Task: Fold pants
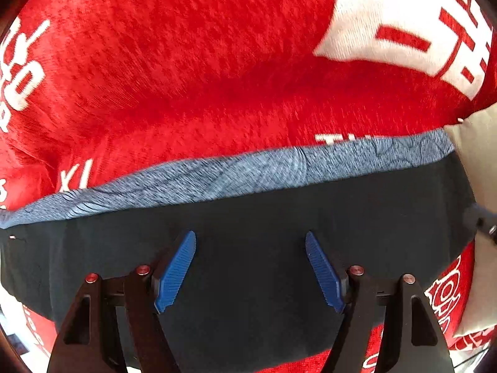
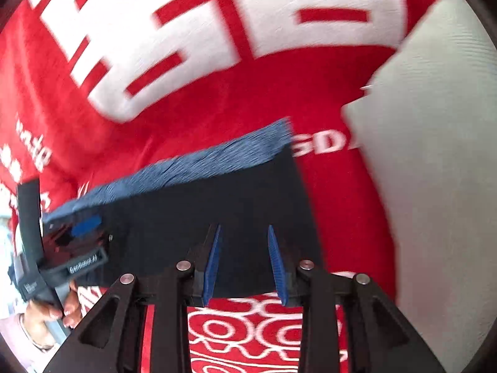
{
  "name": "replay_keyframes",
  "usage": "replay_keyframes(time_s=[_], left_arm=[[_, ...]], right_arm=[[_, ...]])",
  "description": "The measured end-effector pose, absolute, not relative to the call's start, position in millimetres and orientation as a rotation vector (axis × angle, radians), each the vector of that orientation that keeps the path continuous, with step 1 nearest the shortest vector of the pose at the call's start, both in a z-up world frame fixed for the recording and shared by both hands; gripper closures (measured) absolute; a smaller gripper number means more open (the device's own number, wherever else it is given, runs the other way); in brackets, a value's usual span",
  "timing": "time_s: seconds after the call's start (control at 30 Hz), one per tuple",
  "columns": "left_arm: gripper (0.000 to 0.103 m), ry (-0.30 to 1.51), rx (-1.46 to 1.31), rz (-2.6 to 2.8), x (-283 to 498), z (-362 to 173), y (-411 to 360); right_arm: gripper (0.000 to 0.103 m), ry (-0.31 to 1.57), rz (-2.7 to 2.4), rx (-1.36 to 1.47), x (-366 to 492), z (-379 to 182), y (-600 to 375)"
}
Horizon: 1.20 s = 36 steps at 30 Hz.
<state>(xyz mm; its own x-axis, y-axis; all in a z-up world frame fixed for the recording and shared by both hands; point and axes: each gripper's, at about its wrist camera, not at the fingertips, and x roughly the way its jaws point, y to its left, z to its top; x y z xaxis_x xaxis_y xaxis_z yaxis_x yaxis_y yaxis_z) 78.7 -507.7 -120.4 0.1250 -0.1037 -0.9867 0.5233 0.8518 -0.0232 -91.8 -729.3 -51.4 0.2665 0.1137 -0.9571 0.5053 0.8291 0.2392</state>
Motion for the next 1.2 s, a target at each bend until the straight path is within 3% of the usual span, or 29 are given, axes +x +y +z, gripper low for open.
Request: replay_keyframes(time_s=[0.27,0.47,0.73,0.97,1.03,1.2], left_arm=[[0.028,1.364,0.297,-0.365,114.5,-141.8,-502.6],[0.016,1.328,0.274,-0.369,125.0,-151.2,-497.1],[0.017,1.34,0.289,-0.304,136.4,-140.6,-454.9],[0.016,1.373,0.379,-0.312,86.1,-146.8,-410.9],[0.01,1.373,0.32,-0.301,86.6,-151.1,-406.9],[0.008,1.389,0.314,-0.284,93.0,-155.0,-404.6]], right_arm=[[0.069,1.271,-0.12,0.566,-16.8,-90.8,-687.0],[0.077,1.246,-0.169,0.447,0.3,-107.2,-692.4],[0.079,1.246,-0.344,0.493,-39.0,-93.5,-745.1],[0.077,1.26,-0.38,0.528,-116.0,-72.4,-726.1],[0.079,1.274,-0.412,0.563,-139.7,-81.5,-727.2],[0.076,1.228,-0.458,0.663,-168.9,-72.7,-734.2]])
